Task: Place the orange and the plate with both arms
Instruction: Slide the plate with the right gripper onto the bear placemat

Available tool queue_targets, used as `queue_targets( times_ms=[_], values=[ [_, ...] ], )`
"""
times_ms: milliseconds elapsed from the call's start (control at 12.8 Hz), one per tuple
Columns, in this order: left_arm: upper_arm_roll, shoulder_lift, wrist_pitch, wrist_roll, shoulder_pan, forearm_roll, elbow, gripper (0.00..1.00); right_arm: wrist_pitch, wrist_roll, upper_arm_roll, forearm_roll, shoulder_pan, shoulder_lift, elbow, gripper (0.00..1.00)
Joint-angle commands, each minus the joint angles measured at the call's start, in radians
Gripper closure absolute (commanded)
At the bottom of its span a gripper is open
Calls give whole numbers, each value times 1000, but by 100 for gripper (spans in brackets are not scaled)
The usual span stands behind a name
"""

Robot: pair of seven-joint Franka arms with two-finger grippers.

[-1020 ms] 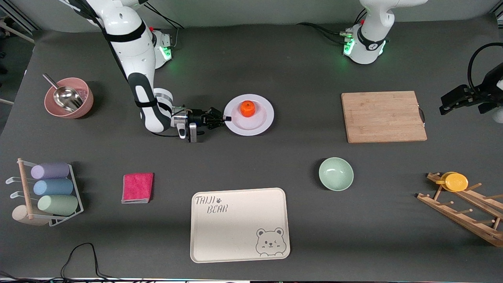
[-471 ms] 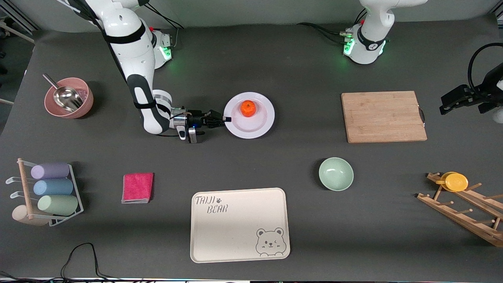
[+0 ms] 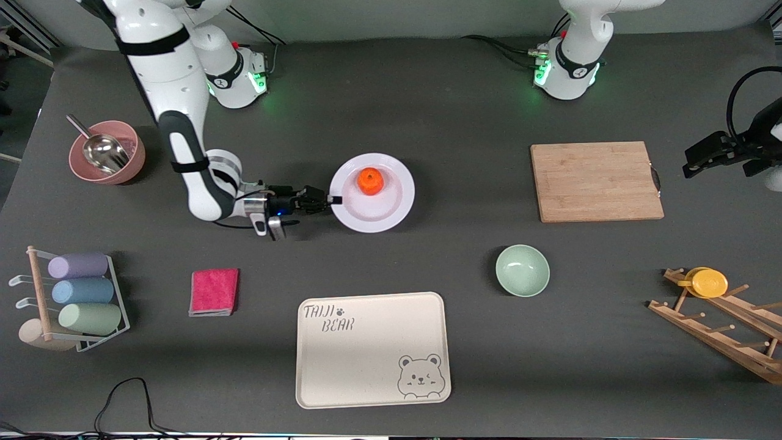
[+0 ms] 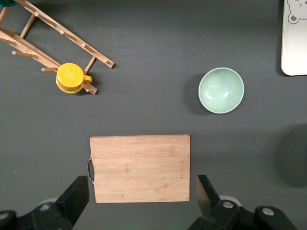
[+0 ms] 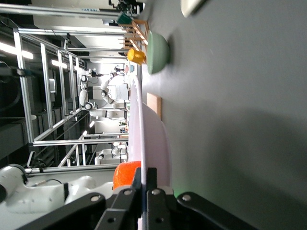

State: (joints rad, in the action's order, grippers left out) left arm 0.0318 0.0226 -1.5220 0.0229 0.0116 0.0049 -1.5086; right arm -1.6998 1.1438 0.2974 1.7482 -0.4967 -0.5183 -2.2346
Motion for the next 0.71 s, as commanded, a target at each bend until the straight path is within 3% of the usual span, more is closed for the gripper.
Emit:
queue_targets(
  times_ms=[0,627],
  values=[
    [0,-3,20,-21,-2,-9,8,0,17,-137,0,-79,53,47,87,100],
    [0,-1,29,-21,-4,-8,5,0,19,-591,25,-116,136,77,461,100]
  ],
)
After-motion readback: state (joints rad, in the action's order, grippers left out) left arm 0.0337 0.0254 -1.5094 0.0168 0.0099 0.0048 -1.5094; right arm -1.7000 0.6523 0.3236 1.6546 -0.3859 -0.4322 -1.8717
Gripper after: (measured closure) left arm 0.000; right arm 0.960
